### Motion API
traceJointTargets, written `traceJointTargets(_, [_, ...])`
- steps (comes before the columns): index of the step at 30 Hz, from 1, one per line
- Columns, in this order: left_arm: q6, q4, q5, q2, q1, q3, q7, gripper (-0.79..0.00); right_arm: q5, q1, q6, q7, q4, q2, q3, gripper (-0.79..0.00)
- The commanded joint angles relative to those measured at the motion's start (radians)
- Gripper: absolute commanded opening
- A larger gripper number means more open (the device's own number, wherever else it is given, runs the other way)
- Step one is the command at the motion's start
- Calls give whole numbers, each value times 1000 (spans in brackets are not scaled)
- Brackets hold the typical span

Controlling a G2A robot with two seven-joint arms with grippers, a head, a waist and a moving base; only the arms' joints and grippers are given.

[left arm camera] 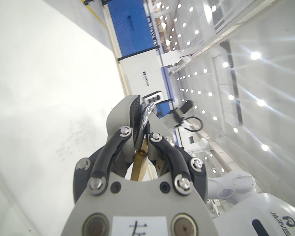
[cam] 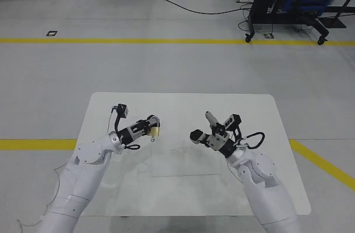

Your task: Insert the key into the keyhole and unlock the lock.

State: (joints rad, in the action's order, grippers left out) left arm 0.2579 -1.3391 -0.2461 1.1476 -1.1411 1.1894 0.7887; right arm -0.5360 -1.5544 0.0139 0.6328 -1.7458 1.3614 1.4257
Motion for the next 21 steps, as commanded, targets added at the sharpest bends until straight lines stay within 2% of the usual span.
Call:
traceJointTargets(1, [-102,-13,100,5,21,-55,4,-785,-5,-63,-21,-15,-73,-3,39,0])
traceJointTargets(5, [-254,-34,288,17,77,-156,-17,-785,-5,-63,-21,-15,-73,-3,39,0])
traceJointTargets(11, [-538,38,308,58,157,-288,-24,-785,-5,-63,-21,-15,-73,-3,39,0])
traceJointTargets(14, [-611,74,307,82,188,-347,-44,-785,-5,-63,-21,-15,-73,-3,39,0])
traceJointTargets(19, [-617,110,321,103,215,-398,-50,-785,-5,-63,-21,-15,-73,-3,39,0])
traceJointTargets(21, [-614,113,326,104,218,-397,-45,-453,-5,-63,-21,-15,-73,-3,39,0])
